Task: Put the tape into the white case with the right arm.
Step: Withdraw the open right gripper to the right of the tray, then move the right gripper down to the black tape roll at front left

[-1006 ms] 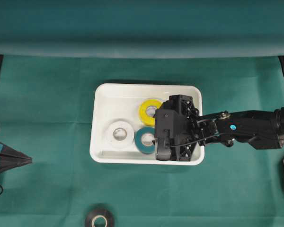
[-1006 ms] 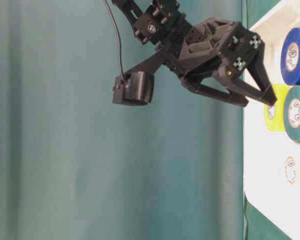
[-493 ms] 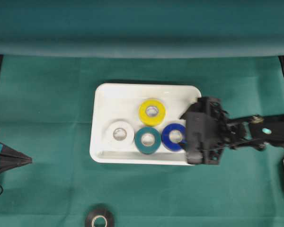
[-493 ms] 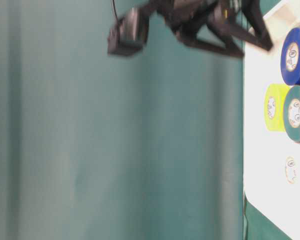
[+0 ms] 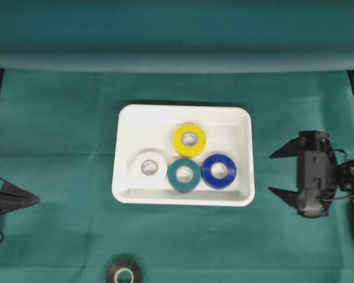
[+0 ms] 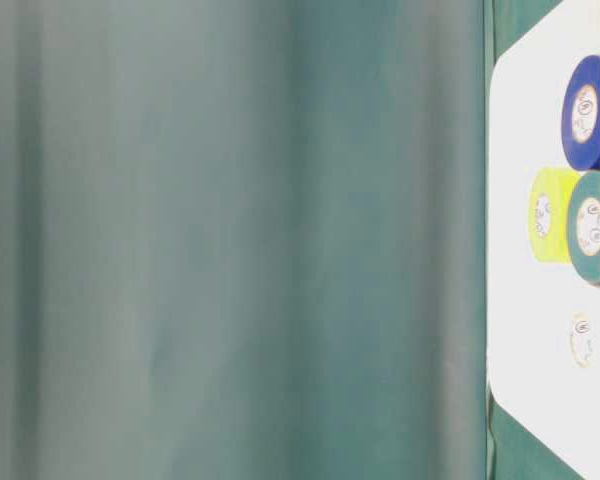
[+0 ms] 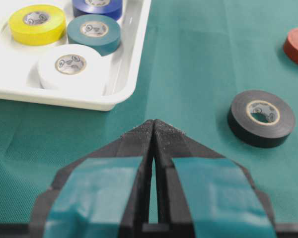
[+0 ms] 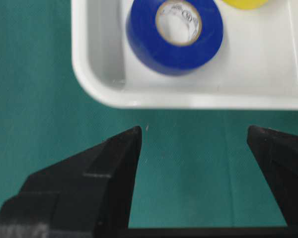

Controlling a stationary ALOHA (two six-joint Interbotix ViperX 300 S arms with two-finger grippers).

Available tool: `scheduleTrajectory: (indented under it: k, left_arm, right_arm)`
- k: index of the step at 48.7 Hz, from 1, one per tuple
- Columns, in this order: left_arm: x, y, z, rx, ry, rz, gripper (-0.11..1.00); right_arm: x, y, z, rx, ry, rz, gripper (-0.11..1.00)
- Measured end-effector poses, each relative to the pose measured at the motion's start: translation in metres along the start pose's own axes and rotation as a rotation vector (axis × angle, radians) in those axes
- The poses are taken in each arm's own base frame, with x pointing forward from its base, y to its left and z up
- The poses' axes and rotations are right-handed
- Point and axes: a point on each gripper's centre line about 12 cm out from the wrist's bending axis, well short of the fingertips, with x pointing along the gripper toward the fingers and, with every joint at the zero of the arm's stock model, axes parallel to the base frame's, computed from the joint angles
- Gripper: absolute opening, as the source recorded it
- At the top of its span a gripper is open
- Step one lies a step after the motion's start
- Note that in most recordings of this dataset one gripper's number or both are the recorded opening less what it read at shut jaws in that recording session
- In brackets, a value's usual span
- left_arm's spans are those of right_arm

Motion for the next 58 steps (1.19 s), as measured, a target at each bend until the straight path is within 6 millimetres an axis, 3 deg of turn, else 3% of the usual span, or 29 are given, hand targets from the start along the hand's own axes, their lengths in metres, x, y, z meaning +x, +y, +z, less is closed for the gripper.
scheduleTrajectory:
  k: [18, 43, 58]
  left_arm:
    - [0.000, 0.000, 0.000, 0.002, -0.002, 0.000, 0.00]
    - [0.000, 0.000, 0.000, 0.000, 0.000, 0.000, 0.00]
    - [0.000, 0.000, 0.000, -0.002, 0.000, 0.000, 0.00]
  right_arm:
    - [-0.005, 0.002, -0.010, 0.003, -0.009, 0.012, 0.63]
    - [-0.019, 0.054, -0.030, -0.142, -0.060, 0.225, 0.63]
    - [-0.030, 0.056, -0.031, -0.147, -0.111, 0.241, 0.63]
